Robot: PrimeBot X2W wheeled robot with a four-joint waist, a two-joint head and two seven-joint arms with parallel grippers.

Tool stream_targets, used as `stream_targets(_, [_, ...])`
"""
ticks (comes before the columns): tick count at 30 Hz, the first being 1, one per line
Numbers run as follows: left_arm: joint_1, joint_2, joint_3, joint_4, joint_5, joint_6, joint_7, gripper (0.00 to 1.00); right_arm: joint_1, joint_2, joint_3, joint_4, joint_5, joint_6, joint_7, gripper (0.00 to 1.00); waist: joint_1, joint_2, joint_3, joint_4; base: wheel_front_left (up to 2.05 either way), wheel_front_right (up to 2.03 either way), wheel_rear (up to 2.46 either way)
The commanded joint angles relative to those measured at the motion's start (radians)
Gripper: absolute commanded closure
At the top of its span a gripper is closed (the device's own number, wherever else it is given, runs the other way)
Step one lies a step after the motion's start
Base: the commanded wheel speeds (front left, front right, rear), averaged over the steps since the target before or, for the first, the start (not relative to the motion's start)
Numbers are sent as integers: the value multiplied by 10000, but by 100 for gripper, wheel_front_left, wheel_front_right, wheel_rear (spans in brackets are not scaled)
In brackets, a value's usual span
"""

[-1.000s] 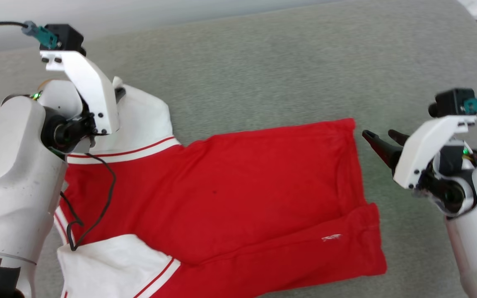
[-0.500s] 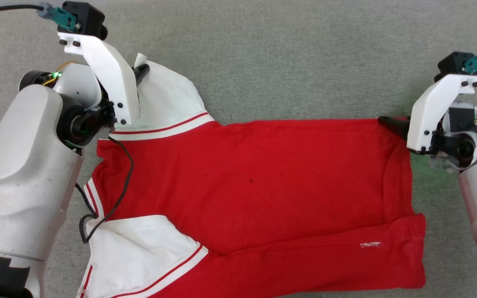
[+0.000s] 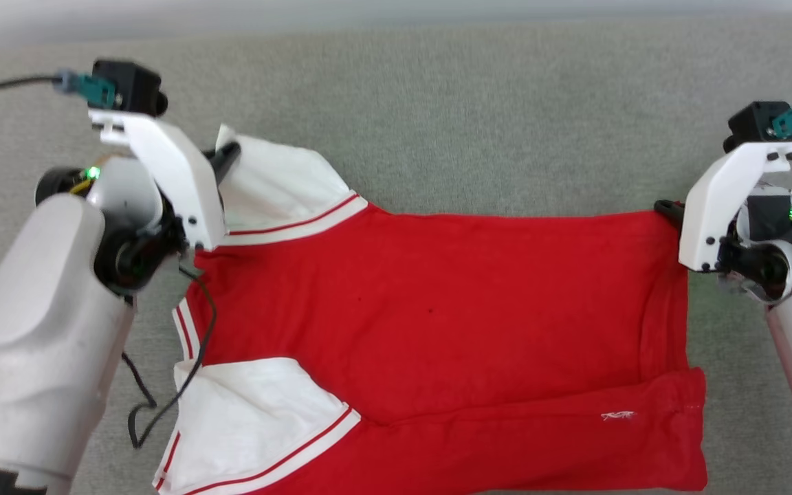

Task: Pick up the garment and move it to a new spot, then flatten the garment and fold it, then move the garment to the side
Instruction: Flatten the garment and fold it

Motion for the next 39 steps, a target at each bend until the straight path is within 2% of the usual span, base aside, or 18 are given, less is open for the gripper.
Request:
stream_targets(1, [268,49,56,-38,-47,-16,-124,100,224,-85,39,-118,14,-4,-120,100,0,0,-427,73,0,0,0])
stream_targets(6, [1711,246,343,-390,-336,188,-738,100,1285,-355,95,-739,106,-4,-688,100,0,0,-1455,165,0,0,0])
stream_targets(14, [4905,535,762,-1707,-925,1069,-1188,100,3634,-388,-240,-1722,247,-4,-1150,100,0,0,-2823,335,0,0,0])
stream_targets(17, [6086,637,856,-2196,-1092,1474,-1227,100,4587,-355,-480,-2075,288,-4,-1288,100,0,0,-3164,387,0,0,0])
stream_targets(23, [7688,456,763,-2566,-1523,1861,-1061,100,6038,-157,-897,-2486,156,-4,-1415,100,0,0,-3338,346,0,0,0])
stream_targets(24, [7897,419,739,-2558,-1547,1890,-1071,89,6218,-83,-988,-2470,188,-4,-1482,83,0,0,-3354,322,0,0,0])
stream_targets(25, [8039,352,745,-2543,-1595,1926,-1162,41,6356,-18,-1064,-2419,181,-4,-1541,31,0,0,-3372,297,0,0,0])
stream_targets(26, [8176,271,714,-2511,-1613,1923,-1224,0,6486,33,-1066,-2373,125,-4,-1620,0,0,0,-3383,283,0,0,0])
stream_targets(32, [8495,-45,651,-2420,-1234,1912,-2236,0,7106,254,-1305,-2635,17,-4,-2500,0,0,0,-3537,270,0,0,0])
stream_targets(36, [8534,-184,710,-2706,-747,2020,-3278,0,7568,247,-1498,-3441,-19,-4,-3022,0,0,0,-3741,273,0,0,0])
stream_targets(39, [8510,-270,768,-3062,-374,2174,-4030,0,7874,178,-1844,-4191,-81,-4,-2990,0,0,0,-3859,281,0,0,0])
